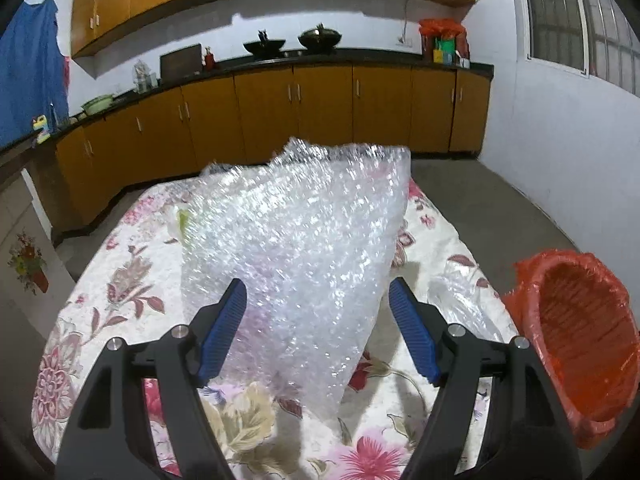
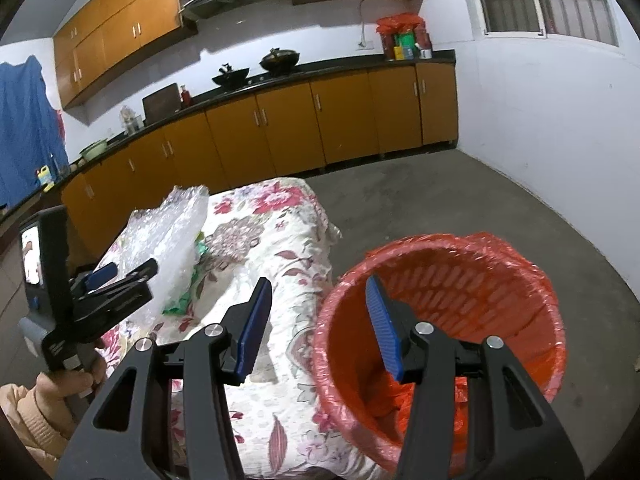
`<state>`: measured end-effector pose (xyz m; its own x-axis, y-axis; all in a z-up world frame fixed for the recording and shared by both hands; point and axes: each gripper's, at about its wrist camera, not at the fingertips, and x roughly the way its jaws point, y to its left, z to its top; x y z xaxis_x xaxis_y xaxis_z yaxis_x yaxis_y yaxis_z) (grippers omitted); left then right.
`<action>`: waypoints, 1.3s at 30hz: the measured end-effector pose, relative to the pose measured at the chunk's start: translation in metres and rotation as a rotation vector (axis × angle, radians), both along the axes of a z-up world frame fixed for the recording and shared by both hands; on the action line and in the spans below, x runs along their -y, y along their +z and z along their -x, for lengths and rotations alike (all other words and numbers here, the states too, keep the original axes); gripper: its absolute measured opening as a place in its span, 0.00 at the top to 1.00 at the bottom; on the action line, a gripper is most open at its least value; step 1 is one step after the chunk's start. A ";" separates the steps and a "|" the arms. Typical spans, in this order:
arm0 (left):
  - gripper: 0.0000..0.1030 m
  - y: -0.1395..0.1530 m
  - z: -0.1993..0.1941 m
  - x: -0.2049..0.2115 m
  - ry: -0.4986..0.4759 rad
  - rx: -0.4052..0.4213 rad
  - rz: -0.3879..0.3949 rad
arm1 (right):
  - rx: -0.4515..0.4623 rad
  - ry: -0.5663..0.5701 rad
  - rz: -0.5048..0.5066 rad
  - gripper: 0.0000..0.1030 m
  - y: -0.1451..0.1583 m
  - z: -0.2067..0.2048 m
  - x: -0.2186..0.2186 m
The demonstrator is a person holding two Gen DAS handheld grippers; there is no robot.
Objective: Collect trash
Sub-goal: 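Grasp the bubble wrap with the left gripper while the right gripper grasps a clear plastic bag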
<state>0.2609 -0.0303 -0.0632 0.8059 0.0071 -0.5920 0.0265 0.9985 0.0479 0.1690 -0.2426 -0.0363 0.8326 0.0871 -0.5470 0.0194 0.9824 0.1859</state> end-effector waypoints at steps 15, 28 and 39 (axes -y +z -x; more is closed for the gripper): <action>0.86 0.002 0.012 -0.027 -0.058 0.007 0.084 | -0.028 0.052 0.007 0.51 -0.006 -0.011 -0.024; 0.87 0.062 0.057 -0.105 0.052 0.150 0.129 | -0.034 0.108 0.007 0.51 -0.009 -0.034 -0.054; 0.87 0.054 0.066 -0.169 0.191 0.139 0.128 | -0.106 0.127 0.075 0.53 -0.035 -0.070 -0.087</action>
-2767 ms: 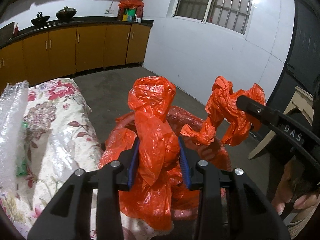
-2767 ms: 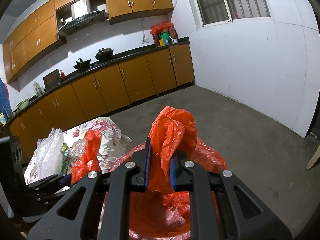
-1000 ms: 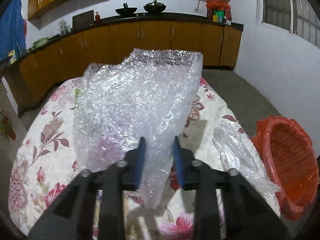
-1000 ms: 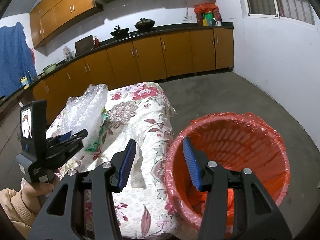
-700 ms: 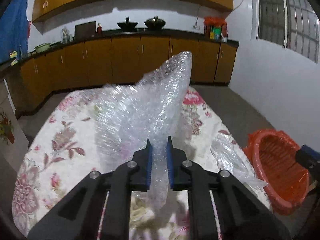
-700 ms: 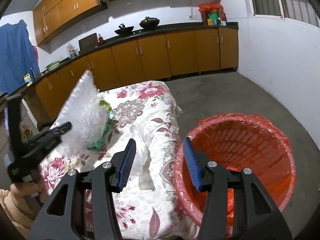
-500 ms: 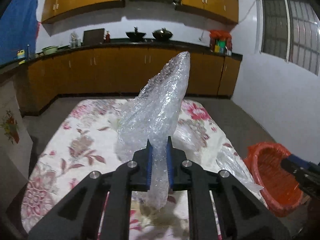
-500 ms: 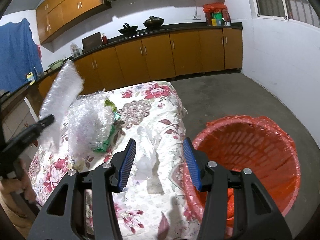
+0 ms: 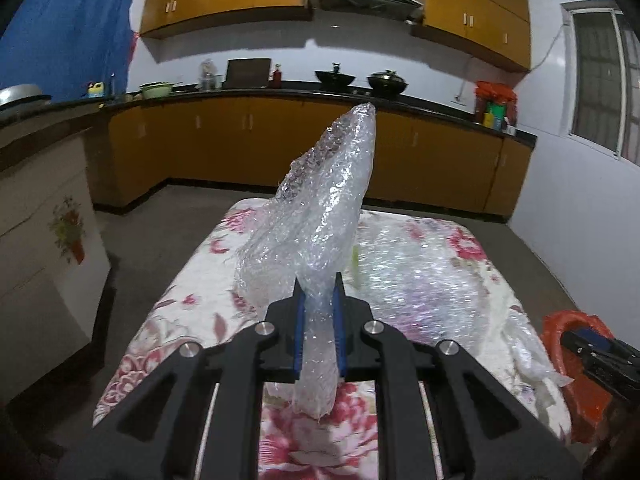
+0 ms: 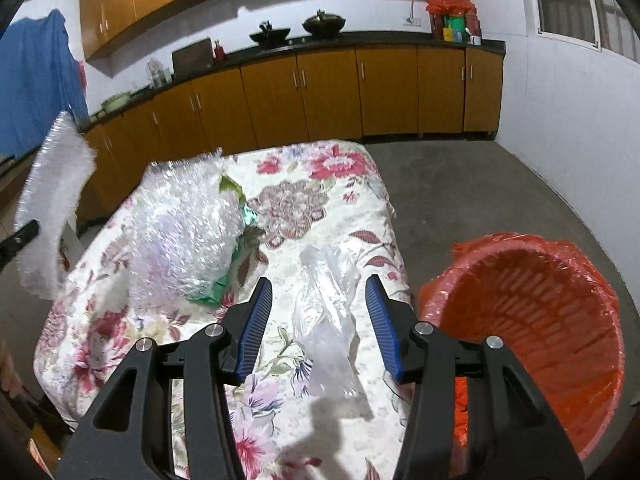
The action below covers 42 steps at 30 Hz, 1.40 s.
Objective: Collect trash
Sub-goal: 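Grasp the bubble wrap with the left gripper while the right gripper grasps a clear plastic bag, then move both grippers over the basket and release the bubble wrap and clear bag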
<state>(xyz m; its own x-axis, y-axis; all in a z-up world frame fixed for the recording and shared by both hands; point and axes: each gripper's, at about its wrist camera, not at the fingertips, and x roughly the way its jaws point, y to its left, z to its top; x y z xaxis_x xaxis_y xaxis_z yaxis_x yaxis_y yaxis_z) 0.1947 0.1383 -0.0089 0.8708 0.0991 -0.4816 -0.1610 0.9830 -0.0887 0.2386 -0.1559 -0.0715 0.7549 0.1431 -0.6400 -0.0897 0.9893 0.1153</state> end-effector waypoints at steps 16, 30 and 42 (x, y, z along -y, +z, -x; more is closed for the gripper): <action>0.87 -0.004 0.004 -0.022 0.026 -0.010 0.021 | -0.174 -0.004 0.061 0.77 -0.055 -0.039 -0.017; 0.87 0.012 0.008 0.025 -0.115 0.024 0.013 | -0.014 -0.066 -0.078 0.86 0.010 0.015 0.039; 0.87 0.019 0.012 0.114 -0.345 0.035 0.041 | 0.110 -0.237 -0.084 0.86 0.049 0.060 0.106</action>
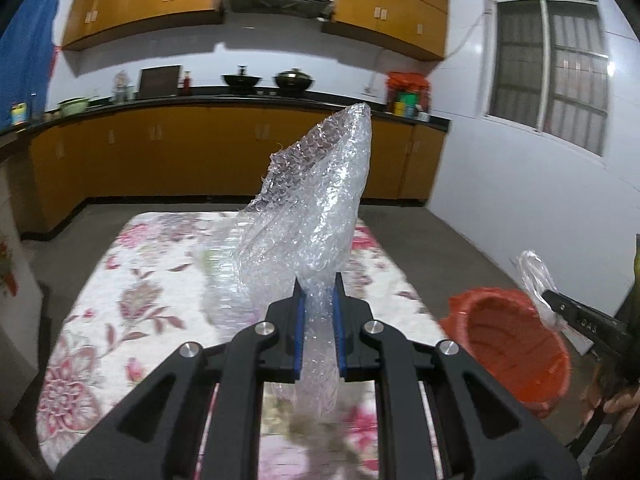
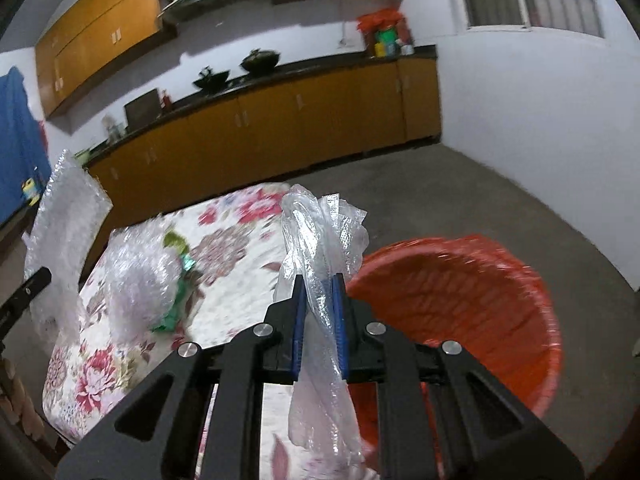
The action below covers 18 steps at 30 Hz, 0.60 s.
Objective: Collect trash
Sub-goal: 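Move both grippers over the basket and release the bubble wrap and clear bag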
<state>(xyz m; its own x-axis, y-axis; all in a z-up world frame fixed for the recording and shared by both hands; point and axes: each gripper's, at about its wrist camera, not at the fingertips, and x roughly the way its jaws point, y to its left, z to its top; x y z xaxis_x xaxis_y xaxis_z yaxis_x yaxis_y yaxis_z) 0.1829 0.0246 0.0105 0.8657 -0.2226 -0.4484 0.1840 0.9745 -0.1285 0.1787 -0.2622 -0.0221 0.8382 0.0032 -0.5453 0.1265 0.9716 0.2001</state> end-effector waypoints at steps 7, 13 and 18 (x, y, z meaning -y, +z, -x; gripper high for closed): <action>0.87 0.000 0.004 0.057 -0.147 -0.010 0.027 | 0.013 -0.092 -0.009 0.86 0.005 0.022 0.033; 0.87 -0.004 0.007 0.108 -0.278 -0.037 0.052 | 0.003 -0.148 -0.016 0.86 0.001 0.031 0.053; 0.87 -0.012 0.009 0.149 -0.368 -0.065 0.059 | 0.004 -0.180 -0.024 0.86 -0.001 0.040 0.068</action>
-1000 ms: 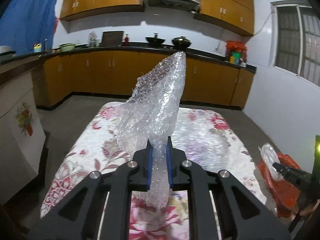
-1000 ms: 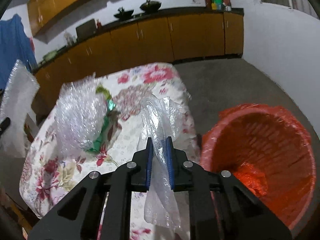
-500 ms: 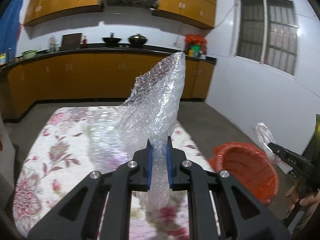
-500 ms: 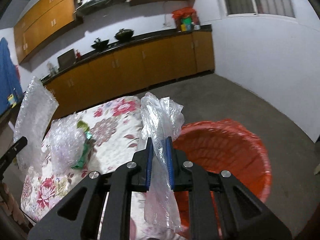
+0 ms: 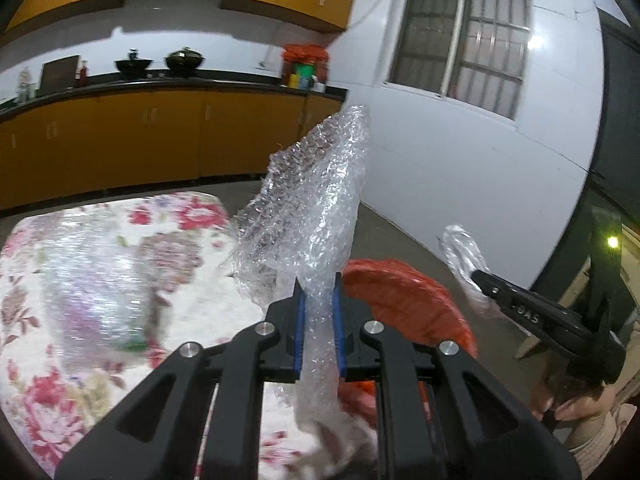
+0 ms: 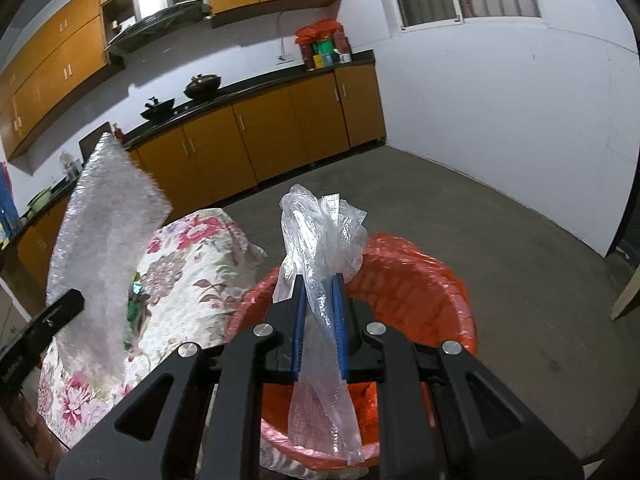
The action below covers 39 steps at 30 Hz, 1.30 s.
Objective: Collect trash
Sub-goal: 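Move both grippers over the basket and release the bubble wrap and clear bag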
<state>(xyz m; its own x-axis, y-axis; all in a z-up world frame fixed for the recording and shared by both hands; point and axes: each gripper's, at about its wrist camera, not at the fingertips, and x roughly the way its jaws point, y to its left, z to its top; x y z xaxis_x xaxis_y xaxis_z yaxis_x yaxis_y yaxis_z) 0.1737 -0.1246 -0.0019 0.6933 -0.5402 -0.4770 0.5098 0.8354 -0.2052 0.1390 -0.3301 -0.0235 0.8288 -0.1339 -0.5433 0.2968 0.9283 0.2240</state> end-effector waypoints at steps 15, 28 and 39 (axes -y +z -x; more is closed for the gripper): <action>0.87 -0.026 -0.008 0.063 -0.158 -0.089 0.024 | 0.002 -0.050 -0.037 0.86 -0.006 0.007 0.028; 0.74 -0.053 -0.025 0.081 -0.155 -0.148 -0.013 | 0.004 -0.033 -0.034 0.70 -0.014 0.005 0.030; 0.55 -0.056 -0.028 0.047 -0.066 -0.144 -0.025 | 0.005 -0.044 0.000 0.46 -0.008 0.011 0.027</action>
